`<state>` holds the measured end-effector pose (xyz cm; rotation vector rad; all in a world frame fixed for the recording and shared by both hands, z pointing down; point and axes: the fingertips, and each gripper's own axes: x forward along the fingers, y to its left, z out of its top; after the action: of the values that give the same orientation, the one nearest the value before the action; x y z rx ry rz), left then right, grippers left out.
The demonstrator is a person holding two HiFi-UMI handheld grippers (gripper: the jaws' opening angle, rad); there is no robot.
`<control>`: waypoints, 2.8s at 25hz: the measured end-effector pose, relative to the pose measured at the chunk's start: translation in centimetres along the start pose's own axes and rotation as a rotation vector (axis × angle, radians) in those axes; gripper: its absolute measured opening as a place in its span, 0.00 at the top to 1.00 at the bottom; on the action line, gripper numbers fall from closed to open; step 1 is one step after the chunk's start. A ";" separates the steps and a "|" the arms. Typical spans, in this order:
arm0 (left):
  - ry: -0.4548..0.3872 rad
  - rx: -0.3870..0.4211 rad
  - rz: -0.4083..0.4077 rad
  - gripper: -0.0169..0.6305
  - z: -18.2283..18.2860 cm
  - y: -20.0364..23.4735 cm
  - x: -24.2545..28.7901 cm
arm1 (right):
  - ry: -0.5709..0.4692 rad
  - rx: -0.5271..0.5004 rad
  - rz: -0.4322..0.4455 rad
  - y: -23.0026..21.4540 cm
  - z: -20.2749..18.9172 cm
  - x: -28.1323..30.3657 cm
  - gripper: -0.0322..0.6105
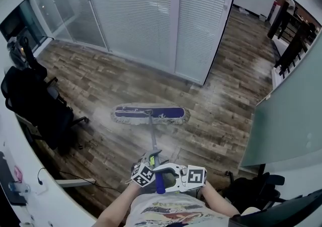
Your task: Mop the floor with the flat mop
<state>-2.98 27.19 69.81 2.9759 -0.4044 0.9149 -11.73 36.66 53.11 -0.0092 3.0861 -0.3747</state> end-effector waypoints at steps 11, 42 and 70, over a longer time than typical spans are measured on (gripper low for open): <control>-0.036 -0.022 -0.001 0.65 -0.7 17.3 0.5 | 0.022 -0.003 -0.033 -16.3 4.1 4.9 0.48; -0.084 -0.079 0.033 0.65 5.1 53.0 12.1 | -0.005 -0.011 -0.111 -52.9 12.9 1.5 0.48; -0.230 -0.168 -0.036 0.62 6.4 26.3 5.9 | 0.082 -0.002 -0.233 -27.0 8.0 -0.1 0.49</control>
<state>-1.18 -0.16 65.90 2.9286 -0.4053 0.5091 -11.30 8.56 51.85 -0.3656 3.1737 -0.3881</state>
